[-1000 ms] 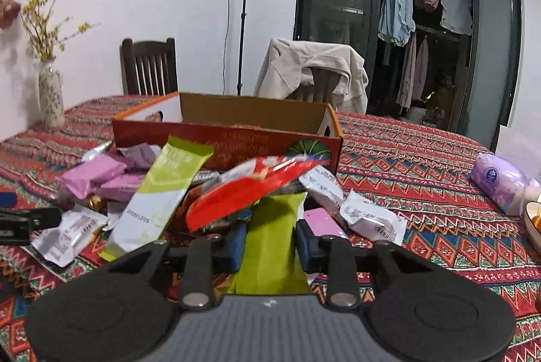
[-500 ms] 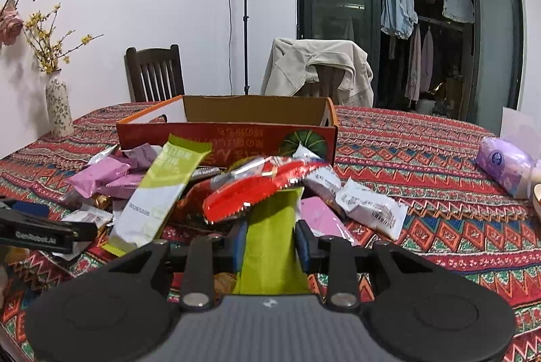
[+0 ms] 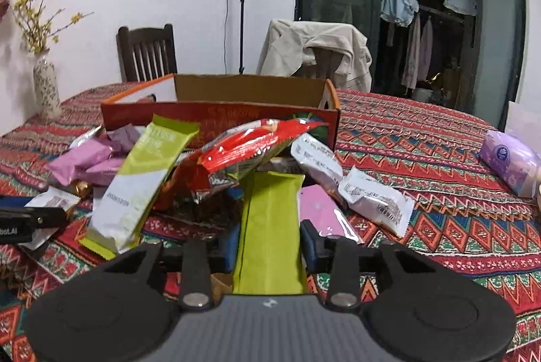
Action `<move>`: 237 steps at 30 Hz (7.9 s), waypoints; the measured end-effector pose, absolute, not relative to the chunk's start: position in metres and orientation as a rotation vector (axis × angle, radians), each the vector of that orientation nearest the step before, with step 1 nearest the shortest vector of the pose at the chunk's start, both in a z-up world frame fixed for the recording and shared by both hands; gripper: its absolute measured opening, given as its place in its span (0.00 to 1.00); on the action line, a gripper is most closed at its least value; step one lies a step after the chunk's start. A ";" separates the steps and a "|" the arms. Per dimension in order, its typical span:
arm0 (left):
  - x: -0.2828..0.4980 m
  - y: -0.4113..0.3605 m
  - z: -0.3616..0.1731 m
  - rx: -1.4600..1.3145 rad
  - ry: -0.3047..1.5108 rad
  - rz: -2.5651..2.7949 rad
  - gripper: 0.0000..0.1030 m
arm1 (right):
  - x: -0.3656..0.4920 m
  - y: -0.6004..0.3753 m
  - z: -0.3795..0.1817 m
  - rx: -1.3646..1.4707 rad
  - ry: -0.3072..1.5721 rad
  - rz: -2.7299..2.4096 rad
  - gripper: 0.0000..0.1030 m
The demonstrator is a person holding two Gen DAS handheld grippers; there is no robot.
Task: Organize snacks
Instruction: 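Grasp the lime-green bar with the right tool while the left tool grasps a white biscuit packet, then carry both packets over the cardboard box and open both tools to drop them, then return both tools to the snack pile and grasp a biscuit packet with the right tool, then grasp the pink bag with the left tool while the right tool holds the biscuit packet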
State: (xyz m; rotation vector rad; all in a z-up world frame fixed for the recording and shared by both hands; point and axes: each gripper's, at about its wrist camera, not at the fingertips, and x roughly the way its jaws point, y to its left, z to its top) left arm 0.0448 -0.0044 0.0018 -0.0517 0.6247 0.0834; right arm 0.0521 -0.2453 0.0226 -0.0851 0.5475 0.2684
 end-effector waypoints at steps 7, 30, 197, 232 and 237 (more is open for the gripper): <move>0.032 -0.007 0.022 -0.057 0.560 0.056 0.43 | 0.021 -0.267 0.048 -0.062 0.442 0.247 0.32; 0.154 -0.012 0.105 -0.034 0.396 0.067 0.43 | 0.146 -0.228 0.128 -0.014 0.338 0.307 0.32; 0.096 0.047 0.023 -0.116 0.550 0.061 0.89 | 0.069 -0.229 0.060 -0.002 0.412 0.351 0.36; 0.084 0.045 -0.009 -0.089 0.689 0.145 0.80 | 0.061 -0.229 0.049 0.014 0.441 0.369 0.36; 0.070 0.047 -0.010 -0.093 0.682 0.199 0.85 | 0.060 -0.230 0.048 0.019 0.443 0.373 0.36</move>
